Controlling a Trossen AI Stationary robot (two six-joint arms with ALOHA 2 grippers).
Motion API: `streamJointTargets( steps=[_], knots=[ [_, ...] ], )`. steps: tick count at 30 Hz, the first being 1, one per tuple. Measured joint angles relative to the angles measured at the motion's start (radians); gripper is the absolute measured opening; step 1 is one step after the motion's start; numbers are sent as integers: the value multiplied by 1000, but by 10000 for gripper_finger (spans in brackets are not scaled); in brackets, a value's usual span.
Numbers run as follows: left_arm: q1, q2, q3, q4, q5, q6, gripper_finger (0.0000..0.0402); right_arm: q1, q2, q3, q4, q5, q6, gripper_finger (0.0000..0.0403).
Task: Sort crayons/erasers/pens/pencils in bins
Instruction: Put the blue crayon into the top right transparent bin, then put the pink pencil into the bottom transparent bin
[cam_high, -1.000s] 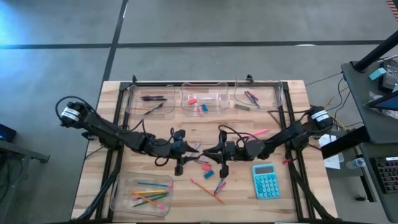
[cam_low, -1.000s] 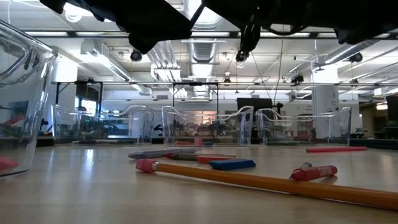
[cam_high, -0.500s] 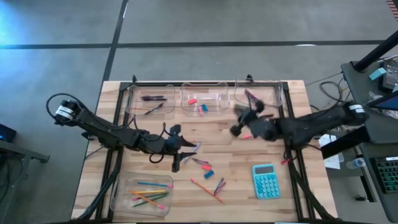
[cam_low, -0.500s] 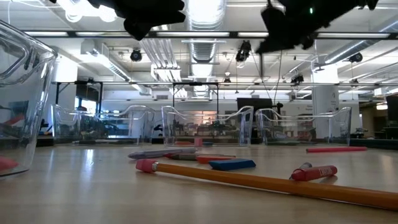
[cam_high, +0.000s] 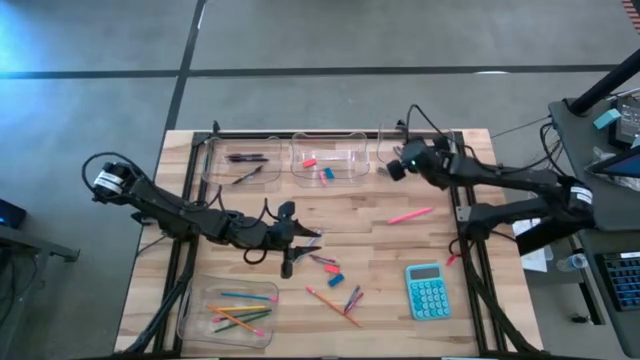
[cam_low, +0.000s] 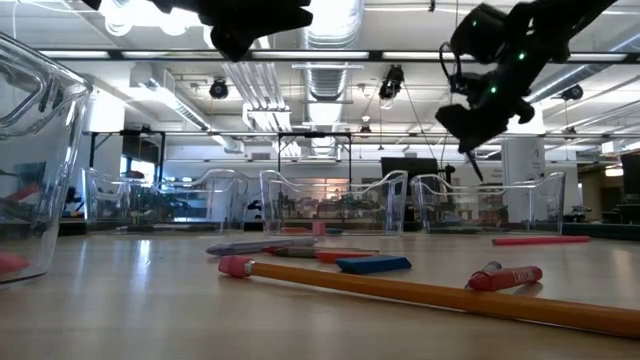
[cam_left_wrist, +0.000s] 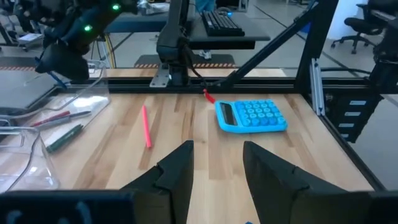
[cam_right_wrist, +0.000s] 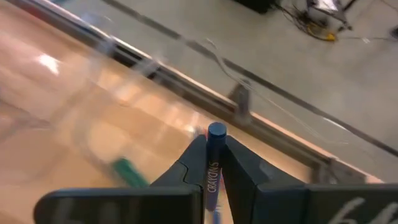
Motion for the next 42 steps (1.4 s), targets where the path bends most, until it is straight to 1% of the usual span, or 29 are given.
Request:
streamJointTargets(
  steps=[4,9,12,16,20,23,25,27,32,34,36,38,42],
  knots=[
    [0,0,0,-4,0,-1,125,-63,54,0,-15,-7,-13,28],
    [0,0,0,-7,0,-2,125,-94,138,0,-25,-6,-45,40],
    [0,0,0,-9,0,-4,125,-98,182,0,-25,-6,-49,63],
    [0,0,0,-28,0,-5,125,-98,215,0,-25,-3,-55,109],
    [0,0,0,-32,1,-5,125,-97,208,10,-56,-7,-66,149],
    [0,0,0,-32,1,-5,125,-90,171,43,-117,-22,-48,162],
    [0,0,0,-32,1,-5,125,-83,137,67,-153,-69,-39,163],
    [0,0,0,-32,1,-5,125,-68,92,84,-165,-143,-37,163],
    [0,0,0,-32,1,-5,125,14,-34,83,-102,-368,16,162],
    [0,0,0,-32,1,-5,125,70,-68,73,-73,-455,27,162],
    [0,0,0,-32,1,-5,125,144,-89,67,-37,-520,40,162],
    [0,0,0,-32,1,-6,125,231,-99,66,-11,-547,47,162],
    [-2,9,0,-31,1,-7,125,400,-84,66,13,-548,48,162]
  ],
)
